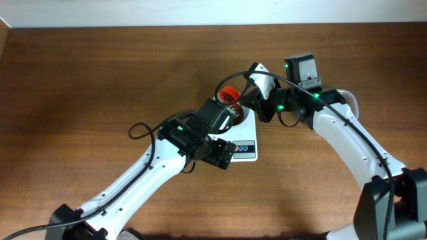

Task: Scoop item into bowl and weigh 50g on scale
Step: 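Tip the red scoop to pour beans into the white bowl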

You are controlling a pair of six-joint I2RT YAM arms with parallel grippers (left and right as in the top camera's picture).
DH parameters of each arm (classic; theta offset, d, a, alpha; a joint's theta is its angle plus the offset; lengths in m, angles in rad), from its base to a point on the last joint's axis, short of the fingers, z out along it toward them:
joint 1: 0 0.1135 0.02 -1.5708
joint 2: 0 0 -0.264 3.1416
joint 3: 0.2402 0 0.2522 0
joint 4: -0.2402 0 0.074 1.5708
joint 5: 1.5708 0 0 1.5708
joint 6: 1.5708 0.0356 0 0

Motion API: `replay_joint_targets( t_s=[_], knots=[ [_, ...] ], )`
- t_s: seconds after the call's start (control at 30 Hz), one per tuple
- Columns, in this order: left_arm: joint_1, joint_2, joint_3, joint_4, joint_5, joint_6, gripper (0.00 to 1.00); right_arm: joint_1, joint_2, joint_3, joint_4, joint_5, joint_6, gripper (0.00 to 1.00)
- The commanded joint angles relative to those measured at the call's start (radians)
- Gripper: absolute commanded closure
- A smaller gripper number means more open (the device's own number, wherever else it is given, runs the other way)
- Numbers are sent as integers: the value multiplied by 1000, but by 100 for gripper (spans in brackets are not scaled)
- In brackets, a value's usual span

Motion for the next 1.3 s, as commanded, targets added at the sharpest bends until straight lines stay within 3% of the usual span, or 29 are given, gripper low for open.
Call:
replay_joint_targets(
  t_s=[0.0,0.33,0.67,0.9,1.0,1.13,1.27],
  knots=[
    [-4,-16,-9,2,-10,-5,1,-3,-35,24,3,1,-14,96],
    [-4,-16,-9,3,-10,-5,1,-62,-48,24,-2,-135,-24,96],
    [-4,-16,-9,2,-10,-5,1,-60,-52,24,-20,-134,-238,96],
    [-4,-16,-9,3,-10,-5,1,-60,-52,24,-63,-163,-265,96],
    [-4,-16,-9,2,-10,-5,1,-60,-52,24,-63,-38,-265,96],
    [-4,-16,-9,2,-10,-5,1,-60,-52,24,-86,-86,-288,96],
    [-4,-16,-9,3,-10,-5,1,-60,-52,24,-59,2,-306,96]
  ],
)
